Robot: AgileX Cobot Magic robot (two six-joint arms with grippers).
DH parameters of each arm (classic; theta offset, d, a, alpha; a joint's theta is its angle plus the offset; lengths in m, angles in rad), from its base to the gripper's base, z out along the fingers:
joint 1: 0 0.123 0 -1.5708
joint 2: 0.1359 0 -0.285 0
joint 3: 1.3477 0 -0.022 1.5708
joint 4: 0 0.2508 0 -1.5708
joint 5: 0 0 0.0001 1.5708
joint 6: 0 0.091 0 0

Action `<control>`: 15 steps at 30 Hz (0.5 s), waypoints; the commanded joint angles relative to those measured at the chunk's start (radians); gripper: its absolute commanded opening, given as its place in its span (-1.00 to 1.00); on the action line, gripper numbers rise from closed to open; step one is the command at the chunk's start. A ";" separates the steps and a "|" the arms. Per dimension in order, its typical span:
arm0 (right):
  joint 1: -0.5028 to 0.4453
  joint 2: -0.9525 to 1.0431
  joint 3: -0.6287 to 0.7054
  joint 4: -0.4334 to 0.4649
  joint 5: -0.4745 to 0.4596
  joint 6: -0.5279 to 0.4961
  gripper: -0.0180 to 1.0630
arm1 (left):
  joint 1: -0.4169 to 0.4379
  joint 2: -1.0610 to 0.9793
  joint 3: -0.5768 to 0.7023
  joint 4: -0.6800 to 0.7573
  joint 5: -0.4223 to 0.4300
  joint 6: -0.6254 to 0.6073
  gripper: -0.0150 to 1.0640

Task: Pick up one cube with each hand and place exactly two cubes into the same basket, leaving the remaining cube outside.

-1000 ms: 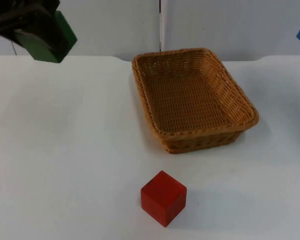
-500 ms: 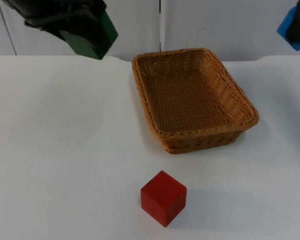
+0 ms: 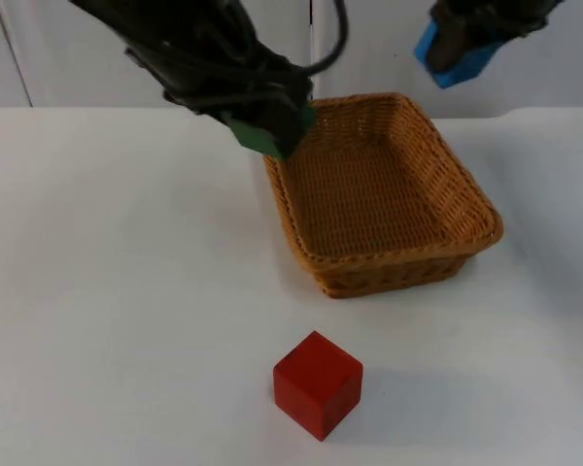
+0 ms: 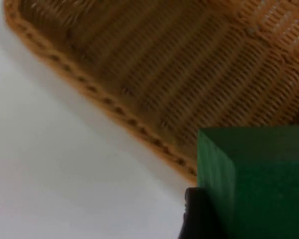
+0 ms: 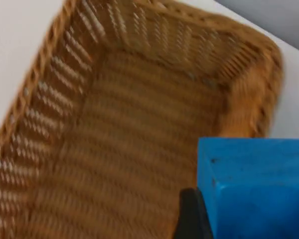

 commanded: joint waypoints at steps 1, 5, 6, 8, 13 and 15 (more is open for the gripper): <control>0.022 0.060 -0.082 0.021 0.023 0.010 -0.97 | -0.026 0.029 -0.039 -0.020 -0.011 0.015 -0.98; 0.040 0.150 -0.181 0.038 0.029 0.011 -0.97 | -0.063 0.080 -0.087 -0.022 -0.011 0.042 -0.98; 0.042 0.171 -0.208 0.049 0.023 0.011 -0.97 | -0.075 0.096 -0.095 -0.022 -0.014 0.050 -0.98; 0.042 0.195 -0.232 0.047 0.015 0.016 -0.97 | -0.084 0.107 -0.102 -0.022 -0.029 0.062 -0.98; 0.042 0.272 -0.297 0.054 -0.020 0.033 -0.97 | -0.128 0.181 -0.103 -0.024 -0.129 0.136 -0.98; 0.042 0.278 -0.299 0.060 -0.027 0.033 -0.97 | -0.137 0.196 -0.103 -0.026 -0.150 0.141 -0.98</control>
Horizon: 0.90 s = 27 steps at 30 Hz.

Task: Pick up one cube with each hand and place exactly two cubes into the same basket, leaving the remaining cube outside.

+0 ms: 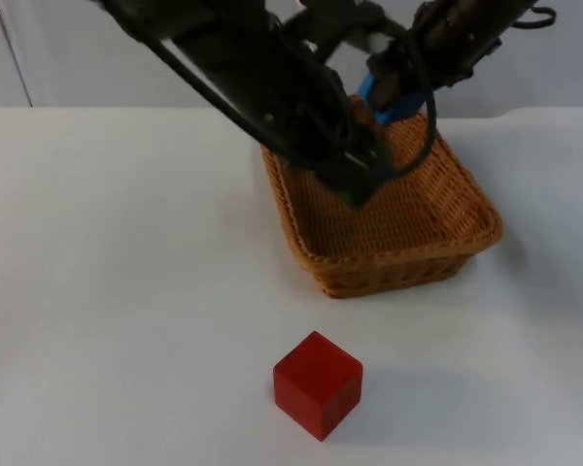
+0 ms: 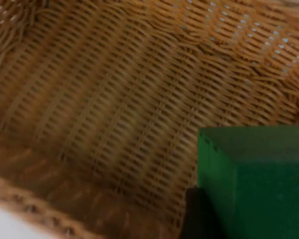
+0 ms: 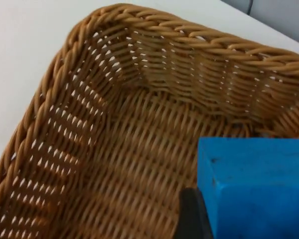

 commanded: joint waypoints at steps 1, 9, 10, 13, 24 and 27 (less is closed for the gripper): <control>0.004 0.007 -0.013 0.022 -0.019 0.005 -0.97 | -0.016 0.013 -0.009 -0.023 -0.046 0.020 -0.98; 0.004 0.017 -0.013 0.056 -0.032 0.001 -0.97 | -0.046 0.088 -0.010 -0.023 -0.181 0.064 -0.98; 0.006 0.020 -0.013 0.056 -0.037 0.001 -0.97 | -0.046 0.096 -0.010 -0.023 -0.191 0.064 -0.98; 0.014 0.034 -0.013 0.064 -0.042 0.001 -0.97 | -0.046 0.131 -0.010 -0.021 -0.198 0.066 -0.98; 0.029 0.080 -0.014 0.071 -0.053 -0.027 -0.97 | -0.046 0.155 -0.010 -0.021 -0.202 0.066 -0.98; 0.029 0.080 -0.014 0.071 -0.053 -0.027 -0.94 | -0.046 0.155 -0.010 -0.021 -0.203 0.066 -0.98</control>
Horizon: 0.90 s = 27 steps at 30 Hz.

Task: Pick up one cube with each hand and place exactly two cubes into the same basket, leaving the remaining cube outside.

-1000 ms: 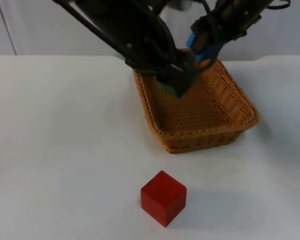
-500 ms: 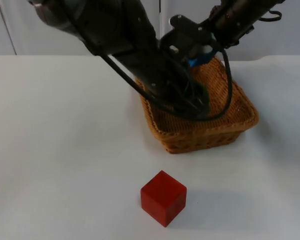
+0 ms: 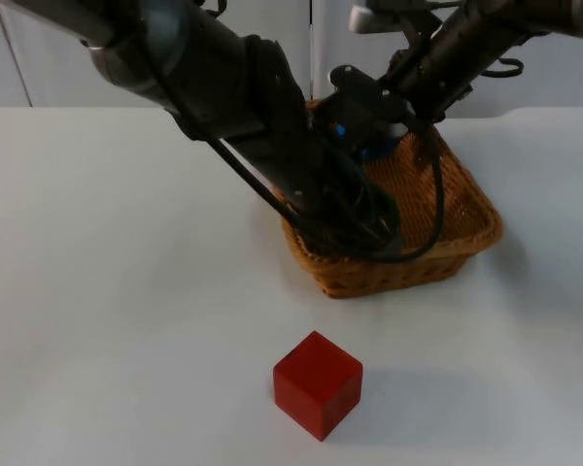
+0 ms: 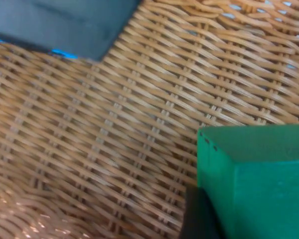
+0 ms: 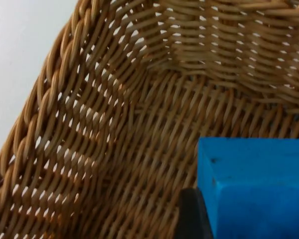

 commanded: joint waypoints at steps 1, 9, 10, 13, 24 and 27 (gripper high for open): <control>0.005 -0.006 -0.008 0.011 -0.009 -0.009 -0.89 | -0.004 -0.005 -0.005 -0.017 -0.007 0.002 -0.98; 0.005 -0.006 -0.008 0.011 -0.009 -0.009 -0.32 | -0.004 -0.005 -0.005 -0.019 -0.003 0.002 -0.74; 0.005 -0.006 -0.008 0.011 -0.009 -0.009 -0.23 | -0.004 -0.005 -0.005 -0.019 -0.002 0.002 -0.63; 0.005 -0.006 -0.008 0.011 -0.009 -0.009 0.10 | -0.004 -0.005 -0.005 -0.040 0.001 0.002 -0.19; 0.005 -0.023 -0.009 0.011 -0.003 -0.009 0.36 | -0.004 -0.009 -0.005 -0.064 0.001 -0.006 0.73; 0.005 -0.054 -0.017 0.011 0.008 -0.009 0.36 | -0.004 -0.040 -0.005 -0.064 -0.001 -0.006 0.75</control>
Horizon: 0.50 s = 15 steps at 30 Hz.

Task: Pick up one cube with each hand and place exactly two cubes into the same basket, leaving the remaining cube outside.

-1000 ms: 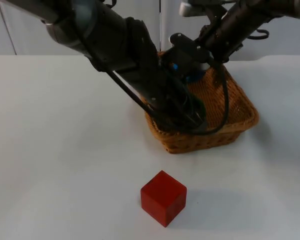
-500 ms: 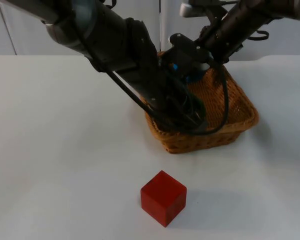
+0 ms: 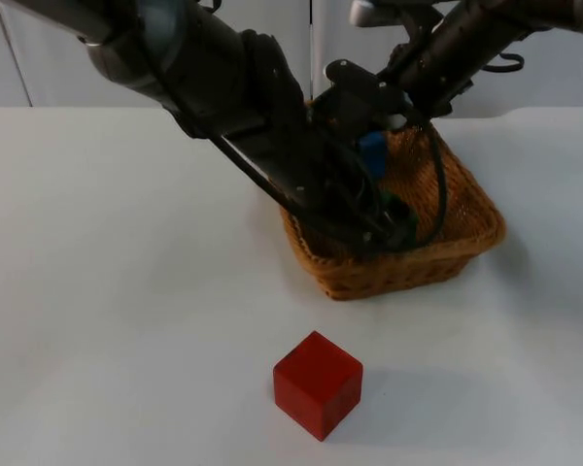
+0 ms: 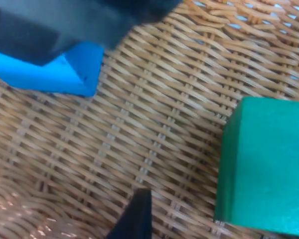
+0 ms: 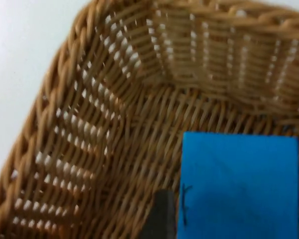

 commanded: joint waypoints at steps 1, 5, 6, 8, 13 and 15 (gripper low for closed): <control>0.005 -0.040 -0.012 0.010 0.012 -0.009 0.36 | -0.004 -0.031 -0.005 -0.019 0.001 -0.006 0.75; 0.003 -0.097 -0.038 0.010 0.035 -0.009 0.36 | -0.004 -0.095 -0.005 -0.011 0.005 -0.006 0.75; 0.003 -0.097 -0.038 0.010 0.035 -0.009 0.36 | -0.004 -0.095 -0.005 -0.011 0.005 -0.006 0.75; 0.001 -0.140 -0.048 0.010 0.045 -0.009 0.36 | -0.004 -0.130 -0.005 -0.011 0.012 -0.006 0.75; 0.001 -0.253 -0.064 0.010 0.056 -0.009 0.36 | -0.004 -0.227 -0.005 0.001 0.038 -0.006 0.75; 0.001 -0.299 -0.064 0.001 0.056 -0.009 0.36 | -0.004 -0.271 -0.005 0.009 0.054 -0.006 0.75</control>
